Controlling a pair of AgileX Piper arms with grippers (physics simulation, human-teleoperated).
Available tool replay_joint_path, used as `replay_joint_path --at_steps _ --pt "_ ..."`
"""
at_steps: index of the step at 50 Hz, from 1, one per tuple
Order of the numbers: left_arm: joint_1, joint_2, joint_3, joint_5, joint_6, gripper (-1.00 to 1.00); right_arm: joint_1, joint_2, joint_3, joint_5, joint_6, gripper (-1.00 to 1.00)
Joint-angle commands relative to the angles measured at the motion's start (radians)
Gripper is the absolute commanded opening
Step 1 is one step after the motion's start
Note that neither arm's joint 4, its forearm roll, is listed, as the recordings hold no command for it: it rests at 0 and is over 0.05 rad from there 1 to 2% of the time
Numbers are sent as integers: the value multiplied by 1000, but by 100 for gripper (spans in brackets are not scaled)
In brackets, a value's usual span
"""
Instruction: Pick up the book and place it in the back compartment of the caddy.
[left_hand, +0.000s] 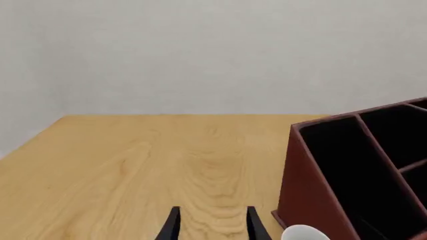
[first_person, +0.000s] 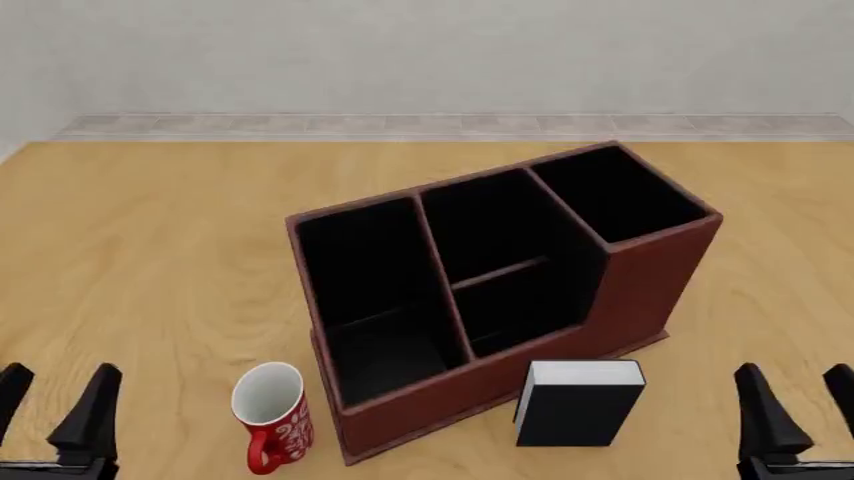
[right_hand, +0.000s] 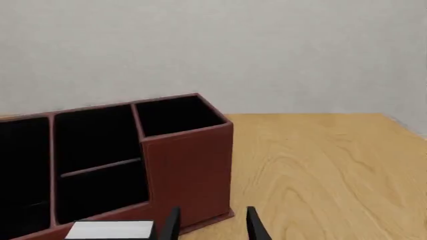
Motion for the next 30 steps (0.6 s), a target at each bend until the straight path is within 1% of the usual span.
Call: replay_joint_path --at_steps 1,2,3,4,5,6,8,9,10,11,13,15,16,17,18,20,21,22,23,24,25,26,28,29,30 --pt "-95 56 0 -21 40 100 -8 -1 -3 -11 -21 100" --pt "-95 60 0 -25 40 100 -8 -1 -3 -11 -21 100" --pt "-102 17 0 6 32 100 -7 -1 -3 -16 -28 100" --pt "-100 15 0 9 26 100 -8 -1 -3 -15 -25 100" --pt "-100 35 0 -4 1 100 -9 -1 -3 -5 -12 100" --pt "-97 44 0 -15 -9 100 -10 0 -3 5 2 100" --pt "-100 47 0 -20 0 100 -10 0 -2 2 -1 100" --pt "-110 56 -19 -18 0 100 -7 -2 -3 -17 -28 100" --pt "-110 56 -19 -18 0 100 -7 -2 -3 -17 -28 100" --pt "-126 51 -57 7 -17 100 -8 -2 -6 -12 -24 100" --pt "-142 55 -88 23 -26 100 -10 -1 -2 3 -1 100" --pt "-164 53 -125 47 -40 100 -10 -1 -5 1 -6 100" --pt "-164 53 -125 47 -40 100 -10 -1 -5 1 -6 100" --pt "-174 37 -156 71 -36 100 -8 -2 -6 -12 -24 100" --pt "-180 43 -173 82 -44 100 -7 -2 -4 -16 -27 100" --pt "-195 52 -202 99 -55 100 -9 -1 -4 -6 -14 100" --pt "-205 52 -216 105 -51 100 -10 -1 -1 -1 -3 100" --pt "-204 57 -231 112 -46 100 -10 -1 -1 0 -2 100" --pt "-207 65 -244 115 -60 100 -10 -1 -2 -2 -7 100" --pt "-214 68 -259 120 -85 100 -8 -1 -4 -12 -22 100" --pt "-205 63 -274 129 -87 100 -8 -2 -4 -16 -27 100" --pt "-205 63 -275 130 -87 100 -8 -1 -4 -13 -24 100" --pt "-192 74 -299 136 -114 100 -8 -1 -4 -10 -20 100" --pt "-217 104 -335 138 -131 100 -11 0 -3 4 0 100" --pt "-217 104 -335 138 -131 100 -11 0 -3 4 0 100"
